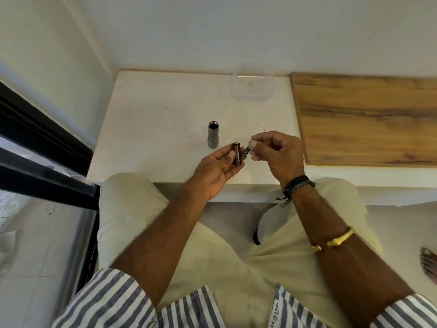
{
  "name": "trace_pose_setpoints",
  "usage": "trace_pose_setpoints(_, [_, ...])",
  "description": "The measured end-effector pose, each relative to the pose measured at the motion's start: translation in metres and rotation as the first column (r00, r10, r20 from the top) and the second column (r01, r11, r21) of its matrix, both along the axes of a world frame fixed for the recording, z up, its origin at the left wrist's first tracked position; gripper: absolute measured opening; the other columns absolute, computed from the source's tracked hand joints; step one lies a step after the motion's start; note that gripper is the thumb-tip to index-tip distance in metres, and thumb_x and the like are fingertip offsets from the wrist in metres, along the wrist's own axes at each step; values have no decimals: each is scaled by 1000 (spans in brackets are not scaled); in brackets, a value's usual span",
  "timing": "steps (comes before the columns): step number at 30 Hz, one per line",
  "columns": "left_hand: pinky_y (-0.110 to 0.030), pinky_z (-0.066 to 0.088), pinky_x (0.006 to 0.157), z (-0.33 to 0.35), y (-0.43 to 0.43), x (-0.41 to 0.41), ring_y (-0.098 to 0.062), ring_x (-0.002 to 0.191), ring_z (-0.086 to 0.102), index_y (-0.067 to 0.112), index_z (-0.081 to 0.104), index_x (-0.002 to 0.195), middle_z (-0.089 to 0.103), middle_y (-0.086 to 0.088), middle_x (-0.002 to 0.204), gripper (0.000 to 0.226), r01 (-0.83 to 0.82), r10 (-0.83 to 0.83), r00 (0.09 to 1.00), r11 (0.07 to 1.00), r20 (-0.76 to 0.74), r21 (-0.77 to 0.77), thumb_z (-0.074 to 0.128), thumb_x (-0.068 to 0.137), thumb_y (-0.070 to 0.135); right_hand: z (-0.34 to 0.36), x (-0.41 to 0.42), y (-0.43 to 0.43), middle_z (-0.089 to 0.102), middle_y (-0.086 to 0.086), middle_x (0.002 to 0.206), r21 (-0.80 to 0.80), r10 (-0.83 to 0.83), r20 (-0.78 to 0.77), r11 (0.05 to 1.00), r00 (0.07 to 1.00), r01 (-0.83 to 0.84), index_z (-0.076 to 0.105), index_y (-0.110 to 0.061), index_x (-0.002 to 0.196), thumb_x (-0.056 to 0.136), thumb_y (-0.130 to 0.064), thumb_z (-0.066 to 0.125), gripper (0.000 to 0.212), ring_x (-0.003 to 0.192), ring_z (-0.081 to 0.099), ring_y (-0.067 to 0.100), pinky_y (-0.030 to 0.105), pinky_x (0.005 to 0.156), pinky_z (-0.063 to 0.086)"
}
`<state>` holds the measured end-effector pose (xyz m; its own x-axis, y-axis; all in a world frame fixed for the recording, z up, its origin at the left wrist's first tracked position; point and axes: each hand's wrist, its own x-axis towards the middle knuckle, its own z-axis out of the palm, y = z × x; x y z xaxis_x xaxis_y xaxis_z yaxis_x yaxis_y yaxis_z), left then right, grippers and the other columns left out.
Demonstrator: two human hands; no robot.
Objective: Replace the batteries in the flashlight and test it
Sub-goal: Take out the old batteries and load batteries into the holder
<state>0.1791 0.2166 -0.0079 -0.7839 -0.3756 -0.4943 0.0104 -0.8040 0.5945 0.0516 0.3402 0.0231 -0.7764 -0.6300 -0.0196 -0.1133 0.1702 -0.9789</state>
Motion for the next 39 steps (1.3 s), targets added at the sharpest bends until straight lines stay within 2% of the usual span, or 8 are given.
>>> trace_pose_setpoints(6, [-36, 59, 87, -2, 5, 0, -29, 104, 71, 5, 71, 108, 73, -18, 112, 19, -16, 18, 999, 998, 32, -55, 58, 95, 1, -1, 12, -7, 77, -1, 75, 107, 25, -201, 994, 979, -3, 76, -16, 91, 85, -18, 82, 8, 67, 75, 12, 38, 66, 65])
trace_pose_setpoints(12, [-35, 60, 85, -5, 7, 0, -30, 104, 71, 9, 74, 103, 74, -16, 109, 17, -54, 61, 996, 993, 72, -102, 64, 91, 3, -3, 20, -12, 70, -16, 72, 201, 50, -343, 979, 938, 22, 78, -16, 89, 87, -25, 78, 9, 68, 73, 11, 59, 97, 52])
trace_pose_setpoints(14, [-34, 60, 83, -6, 7, 0, -29, 102, 72, 10, 74, 103, 75, -15, 108, 17, -64, 71, 995, 993, 74, -101, 65, 90, 3, -4, 21, -13, 71, -13, 72, 201, 55, -386, 979, 921, 26, 78, -15, 90, 89, -22, 77, 7, 69, 72, 11, 43, 99, 54])
trace_pose_setpoints(16, [-34, 61, 81, -7, 7, 0, -29, 101, 72, 10, 74, 104, 75, -15, 108, 18, -77, 85, 993, 992, 80, -97, 66, 89, 3, -3, 24, -14, 73, -5, 74, 187, 52, -415, 982, 908, 30, 78, -12, 89, 88, -16, 77, 4, 68, 72, 15, 5, 93, 43])
trace_pose_setpoints(19, [-36, 61, 82, -8, 8, 1, -28, 98, 73, 6, 73, 108, 75, -15, 107, 20, -101, 110, 989, 991, 97, -92, 66, 89, 1, -2, 29, -14, 74, 4, 75, 171, 35, -442, 984, 896, 45, 78, -7, 88, 87, -9, 77, 3, 66, 67, 15, -11, 82, 28])
trace_pose_setpoints(27, [-35, 61, 78, -9, 5, 0, -25, 94, 74, 9, 76, 99, 76, -14, 103, 18, -109, 115, 991, 991, 75, -75, 67, 87, -1, -3, 33, -12, 77, 9, 90, 199, 63, -464, 979, 884, 35, 80, -6, 99, 90, -3, 72, 13, 81, 69, 19, 8, 84, 48])
trace_pose_setpoints(35, [-35, 61, 79, -10, 2, 2, -28, 98, 73, 7, 74, 104, 75, -16, 106, 20, -41, 53, 994, 991, 93, -129, 67, 86, -1, 1, 29, -9, 73, 3, 72, 195, 15, -300, 980, 954, 46, 80, -5, 90, 85, -1, 78, 7, 65, 70, 13, -8, 76, 38])
trace_pose_setpoints(39, [-37, 60, 84, -8, -4, 3, -29, 101, 72, 4, 72, 109, 74, -17, 108, 22, -10, 25, 995, 987, 94, -162, 65, 89, -2, 0, 24, -12, 72, -7, 70, 214, 42, -229, 977, 972, 9, 76, -9, 90, 85, -6, 79, 6, 63, 72, 8, 14, 71, 58])
